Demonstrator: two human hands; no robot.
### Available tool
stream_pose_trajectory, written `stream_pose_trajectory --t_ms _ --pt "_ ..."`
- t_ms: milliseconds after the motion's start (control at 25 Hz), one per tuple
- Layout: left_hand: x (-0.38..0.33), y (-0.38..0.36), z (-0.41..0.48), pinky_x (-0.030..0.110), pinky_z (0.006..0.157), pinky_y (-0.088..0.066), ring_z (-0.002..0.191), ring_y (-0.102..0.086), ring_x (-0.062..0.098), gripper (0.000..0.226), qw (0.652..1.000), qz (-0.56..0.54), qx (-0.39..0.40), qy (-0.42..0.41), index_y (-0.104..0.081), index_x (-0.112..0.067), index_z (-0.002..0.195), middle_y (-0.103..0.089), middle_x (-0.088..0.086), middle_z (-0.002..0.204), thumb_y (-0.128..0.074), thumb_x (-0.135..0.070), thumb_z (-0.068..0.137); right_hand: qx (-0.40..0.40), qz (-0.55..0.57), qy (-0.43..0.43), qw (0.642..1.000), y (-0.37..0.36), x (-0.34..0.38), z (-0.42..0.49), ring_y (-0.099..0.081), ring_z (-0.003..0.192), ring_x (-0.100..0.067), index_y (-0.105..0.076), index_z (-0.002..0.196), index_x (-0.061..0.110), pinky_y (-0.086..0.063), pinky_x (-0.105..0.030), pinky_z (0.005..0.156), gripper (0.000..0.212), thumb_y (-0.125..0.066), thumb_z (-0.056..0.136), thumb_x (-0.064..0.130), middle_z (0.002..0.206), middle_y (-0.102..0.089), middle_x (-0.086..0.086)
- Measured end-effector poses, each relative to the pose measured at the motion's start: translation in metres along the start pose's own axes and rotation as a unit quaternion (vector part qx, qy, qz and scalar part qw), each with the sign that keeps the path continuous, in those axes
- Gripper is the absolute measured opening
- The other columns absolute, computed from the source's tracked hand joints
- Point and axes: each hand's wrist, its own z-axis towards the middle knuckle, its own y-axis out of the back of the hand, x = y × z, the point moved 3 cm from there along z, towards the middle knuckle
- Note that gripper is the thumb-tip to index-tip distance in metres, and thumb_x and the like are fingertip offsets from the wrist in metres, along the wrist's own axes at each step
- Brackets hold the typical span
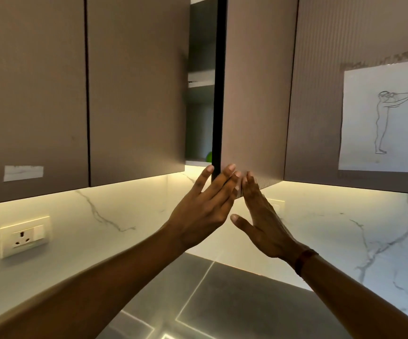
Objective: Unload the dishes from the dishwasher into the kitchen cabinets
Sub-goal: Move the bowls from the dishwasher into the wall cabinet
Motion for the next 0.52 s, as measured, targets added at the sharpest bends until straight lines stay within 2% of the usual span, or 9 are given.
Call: stream_pose_trajectory --t_ms 160,360,520 --pt "0.027 -0.035 -0.021 0.054 0.113 -0.006 0.139 -0.03 0.042 0.066 0.996 0.018 0.071 0.041 -0.041 0.0 0.141 -0.038 0.023 0.148 -0.068 -0.019 0.084 0.043 -0.074 -0.02 0.996 -0.033 -0.006 0.027 0.025 0.144 -0.008 0.021 0.15 0.026 0.005 -0.043 0.119 0.088 -0.011 0.085 0.077 0.155 0.032 0.012" --pt "0.047 -0.089 -0.039 0.05 0.115 -0.01 0.143 -0.015 0.041 0.078 0.991 0.017 0.111 0.08 -0.022 0.003 0.146 -0.018 0.025 0.153 -0.067 -0.015 0.086 0.058 -0.151 -0.051 0.986 -0.061 -0.025 0.063 0.03 0.142 -0.013 0.022 0.149 0.02 0.01 -0.042 0.116 0.086 -0.028 0.094 0.061 0.154 0.035 0.005" --pt "0.049 -0.128 -0.044 0.051 0.115 -0.014 0.142 -0.015 0.043 0.078 0.987 0.03 0.119 0.104 -0.02 0.006 0.145 -0.011 0.028 0.151 -0.066 -0.013 0.086 0.025 -0.23 -0.006 0.973 -0.082 -0.05 0.091 0.014 0.147 -0.023 0.009 0.153 0.013 0.002 -0.045 0.117 0.087 -0.045 0.095 0.047 0.159 0.019 -0.007"
